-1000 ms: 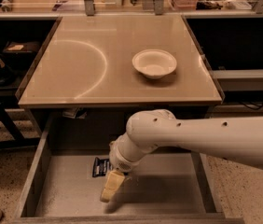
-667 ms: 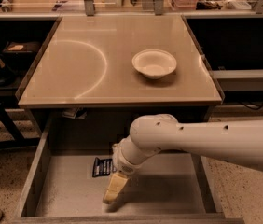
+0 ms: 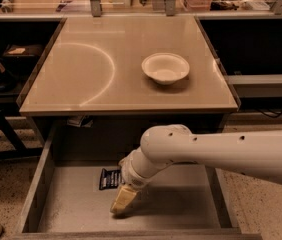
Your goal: Pick rxbar blueberry from top drawer and place on counter
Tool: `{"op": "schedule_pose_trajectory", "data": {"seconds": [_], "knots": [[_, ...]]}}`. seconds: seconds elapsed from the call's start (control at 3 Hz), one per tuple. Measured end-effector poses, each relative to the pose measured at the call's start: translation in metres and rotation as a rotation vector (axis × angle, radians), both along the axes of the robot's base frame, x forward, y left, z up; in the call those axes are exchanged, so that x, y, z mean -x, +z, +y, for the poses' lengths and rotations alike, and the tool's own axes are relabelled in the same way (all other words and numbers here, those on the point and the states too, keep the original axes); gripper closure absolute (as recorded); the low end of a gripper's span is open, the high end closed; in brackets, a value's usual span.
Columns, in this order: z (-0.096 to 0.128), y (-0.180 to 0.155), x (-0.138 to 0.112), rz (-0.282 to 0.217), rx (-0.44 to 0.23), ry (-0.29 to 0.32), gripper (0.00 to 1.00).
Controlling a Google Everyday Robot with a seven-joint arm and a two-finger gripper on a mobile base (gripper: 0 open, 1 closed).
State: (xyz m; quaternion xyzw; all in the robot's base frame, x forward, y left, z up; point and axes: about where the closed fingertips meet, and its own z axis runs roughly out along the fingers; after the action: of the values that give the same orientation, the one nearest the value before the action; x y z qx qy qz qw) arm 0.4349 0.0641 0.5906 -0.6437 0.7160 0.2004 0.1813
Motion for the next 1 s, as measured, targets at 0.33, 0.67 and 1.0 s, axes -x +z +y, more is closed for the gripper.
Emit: {"op": "schedule_pose_trajectory", "data": {"seconds": [0.33, 0.67, 1.0], "knots": [[0.0000, 0.0000, 0.0000, 0.000, 0.000, 0.000, 0.42], [0.0000, 0.0000, 0.0000, 0.000, 0.000, 0.000, 0.64], [0.0000, 0.0000, 0.0000, 0.000, 0.000, 0.000, 0.88]]}}
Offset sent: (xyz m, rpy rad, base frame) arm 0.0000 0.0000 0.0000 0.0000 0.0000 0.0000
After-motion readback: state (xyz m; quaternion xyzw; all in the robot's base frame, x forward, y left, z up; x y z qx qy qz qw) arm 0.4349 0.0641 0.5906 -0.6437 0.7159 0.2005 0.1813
